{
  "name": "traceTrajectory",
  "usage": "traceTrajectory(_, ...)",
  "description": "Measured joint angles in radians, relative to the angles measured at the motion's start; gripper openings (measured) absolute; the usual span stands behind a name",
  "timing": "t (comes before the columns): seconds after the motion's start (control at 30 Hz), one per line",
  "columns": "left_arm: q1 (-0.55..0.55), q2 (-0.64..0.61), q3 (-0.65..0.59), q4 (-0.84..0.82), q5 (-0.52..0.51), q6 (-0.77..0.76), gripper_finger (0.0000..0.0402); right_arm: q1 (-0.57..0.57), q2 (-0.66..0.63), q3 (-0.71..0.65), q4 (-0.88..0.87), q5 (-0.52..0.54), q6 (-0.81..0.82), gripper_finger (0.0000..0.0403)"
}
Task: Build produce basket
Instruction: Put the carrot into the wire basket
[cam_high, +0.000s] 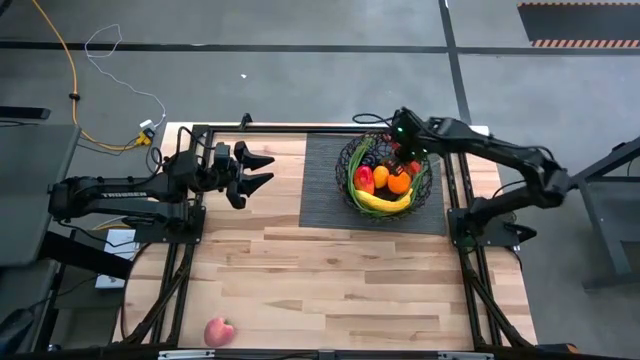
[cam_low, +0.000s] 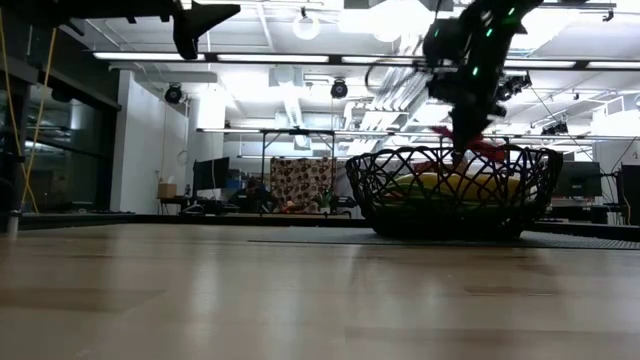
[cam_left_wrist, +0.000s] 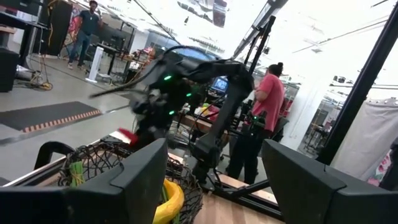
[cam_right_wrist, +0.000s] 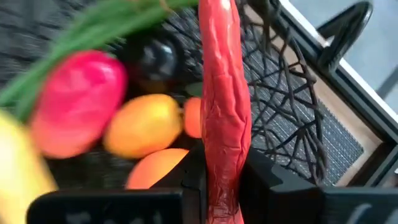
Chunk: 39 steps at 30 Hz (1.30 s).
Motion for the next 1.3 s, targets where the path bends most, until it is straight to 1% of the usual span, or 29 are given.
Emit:
traceTrajectory(0.17, 0.0, 0.0, 0.0, 0.0, -0.007, 0.017, 0.025, -0.054, 0.126, -0.002, 0.019, 0.016, -0.074, 0.0048)
traceTrajectory(0.3, 0.0, 0.0, 0.0, 0.0, -0.023, 0.019, 0.025, -0.06, 0.203, -0.002, 0.018, 0.033, -0.166, 0.0048)
traceTrajectory(0.4, 0.0, 0.0, 0.0, 0.0, -0.023, 0.019, 0.025, -0.059, 0.241, -0.002, 0.02, 0.042, -0.19, 0.0048)
traceTrajectory(0.53, 0.0, 0.0, 0.0, 0.0, -0.023, 0.019, 0.025, -0.06, 0.261, -0.002, 0.025, 0.042, -0.19, 0.0048)
traceTrajectory(0.87, 0.0, 0.0, 0.0, 0.0, -0.023, 0.018, 0.025, -0.06, 0.259, -0.002, 0.041, 0.044, -0.174, 0.0052)
traceTrajectory(1.0, 0.0, 0.0, 0.0, 0.0, -0.023, 0.018, 0.025, -0.06, 0.259, -0.003, 0.04, 0.044, -0.165, 0.0083)
traceTrajectory(1.17, 0.0, 0.0, 0.0, 0.0, -0.023, 0.018, 0.025, -0.06, 0.259, -0.003, 0.04, 0.044, -0.149, 0.0154)
traceTrajectory(1.3, 0.0, 0.0, 0.0, 0.0, -0.023, 0.018, 0.025, -0.06, 0.259, 0.008, 0.018, 0.043, -0.174, 0.0213)
